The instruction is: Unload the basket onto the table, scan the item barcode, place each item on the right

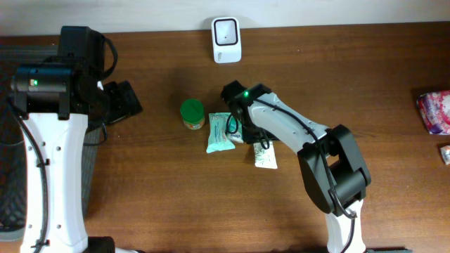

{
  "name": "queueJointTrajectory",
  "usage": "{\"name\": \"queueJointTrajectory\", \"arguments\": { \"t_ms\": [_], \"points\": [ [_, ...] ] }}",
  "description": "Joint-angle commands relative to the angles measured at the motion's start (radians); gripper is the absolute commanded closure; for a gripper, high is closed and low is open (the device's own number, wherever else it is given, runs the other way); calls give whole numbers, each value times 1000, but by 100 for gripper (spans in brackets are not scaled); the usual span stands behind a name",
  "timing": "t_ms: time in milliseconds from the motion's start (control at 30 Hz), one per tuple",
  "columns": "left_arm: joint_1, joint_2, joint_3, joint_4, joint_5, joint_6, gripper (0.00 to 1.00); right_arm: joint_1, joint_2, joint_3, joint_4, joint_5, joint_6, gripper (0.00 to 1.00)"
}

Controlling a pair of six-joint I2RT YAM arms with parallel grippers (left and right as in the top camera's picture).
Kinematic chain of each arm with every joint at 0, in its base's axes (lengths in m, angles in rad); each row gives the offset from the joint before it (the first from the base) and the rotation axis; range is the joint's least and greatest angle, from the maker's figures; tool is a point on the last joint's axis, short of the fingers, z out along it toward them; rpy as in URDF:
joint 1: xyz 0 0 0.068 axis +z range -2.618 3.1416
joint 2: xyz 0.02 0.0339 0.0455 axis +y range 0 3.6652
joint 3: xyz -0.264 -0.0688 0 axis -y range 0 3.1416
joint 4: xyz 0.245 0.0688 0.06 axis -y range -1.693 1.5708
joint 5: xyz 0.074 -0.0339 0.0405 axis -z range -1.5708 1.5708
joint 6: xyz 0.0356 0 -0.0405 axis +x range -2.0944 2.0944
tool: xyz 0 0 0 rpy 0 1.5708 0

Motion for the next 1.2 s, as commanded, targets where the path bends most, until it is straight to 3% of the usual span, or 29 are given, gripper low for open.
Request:
{"name": "queueJointTrajectory", "arguments": {
  "t_ms": [0, 167, 367, 467, 600, 700, 1167],
  "points": [
    [4, -16, 11, -1, 0, -12, 1, 5, -7, 122, -52, -11, -24, 42],
    [4, -16, 11, 0, 0, -12, 1, 43, 8, 139, -2, -96, -81, 34],
    [4, -16, 11, -1, 0, -12, 1, 51, 21, 89, 16, -28, -82, 3],
    [4, -16, 11, -1, 0, -12, 1, 51, 23, 68, 23, -25, -82, 3],
    [4, -16, 11, -1, 0, -12, 1, 51, 24, 19, 43, -6, -81, 30],
    [4, -16, 11, -1, 0, -12, 1, 51, 24, 16, 43, -5, -81, 36],
    [4, -16, 11, -1, 0, -12, 1, 99, 25, -12, 100, 73, -50, 37]
  ]
}}
